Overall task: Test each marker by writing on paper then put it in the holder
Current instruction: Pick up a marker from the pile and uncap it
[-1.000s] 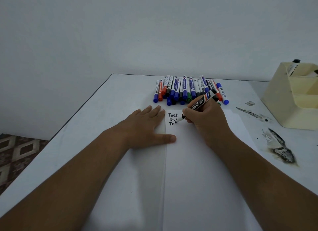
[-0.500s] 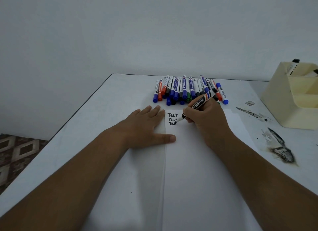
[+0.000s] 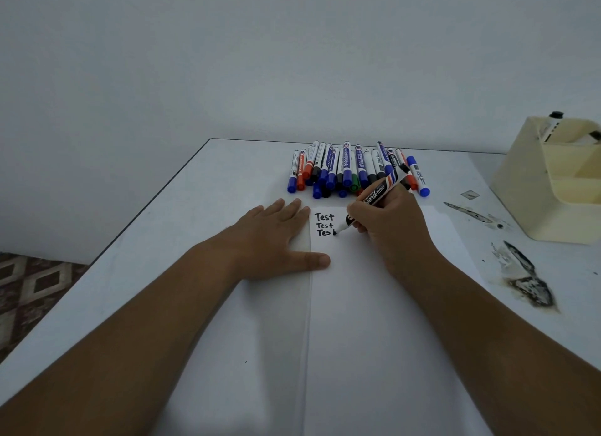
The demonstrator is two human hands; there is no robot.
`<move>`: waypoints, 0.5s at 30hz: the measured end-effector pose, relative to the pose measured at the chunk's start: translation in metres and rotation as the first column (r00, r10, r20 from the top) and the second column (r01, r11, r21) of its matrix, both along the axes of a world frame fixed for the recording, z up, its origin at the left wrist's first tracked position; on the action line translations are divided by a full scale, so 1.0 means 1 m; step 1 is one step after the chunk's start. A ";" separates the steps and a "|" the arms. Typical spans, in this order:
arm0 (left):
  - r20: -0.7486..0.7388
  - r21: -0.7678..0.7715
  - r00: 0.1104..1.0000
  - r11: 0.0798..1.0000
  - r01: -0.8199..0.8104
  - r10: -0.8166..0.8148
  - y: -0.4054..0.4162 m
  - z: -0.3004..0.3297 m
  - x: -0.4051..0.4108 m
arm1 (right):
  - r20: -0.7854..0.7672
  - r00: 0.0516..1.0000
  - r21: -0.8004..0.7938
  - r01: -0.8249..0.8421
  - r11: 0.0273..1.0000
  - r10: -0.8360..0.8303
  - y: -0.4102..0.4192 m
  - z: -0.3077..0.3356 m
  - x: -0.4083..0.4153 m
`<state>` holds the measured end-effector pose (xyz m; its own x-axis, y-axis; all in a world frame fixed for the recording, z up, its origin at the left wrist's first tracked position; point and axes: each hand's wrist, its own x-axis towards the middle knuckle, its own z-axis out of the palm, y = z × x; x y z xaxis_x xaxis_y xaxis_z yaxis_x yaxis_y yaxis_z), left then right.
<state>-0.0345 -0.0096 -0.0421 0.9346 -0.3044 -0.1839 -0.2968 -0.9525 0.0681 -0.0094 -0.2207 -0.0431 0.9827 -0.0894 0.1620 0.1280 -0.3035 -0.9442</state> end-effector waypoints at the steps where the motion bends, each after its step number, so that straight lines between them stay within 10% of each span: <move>1: -0.001 -0.002 1.000 1.000 -0.001 0.001 0.000 0.000 0.000 | -0.002 1.000 0.006 0.002 1.000 -0.002 0.000 0.000 0.000; 15: 0.003 -0.001 1.000 1.000 0.000 0.000 -0.003 0.006 -0.006 | -0.037 0.999 0.020 0.038 0.999 -0.038 0.001 0.003 -0.004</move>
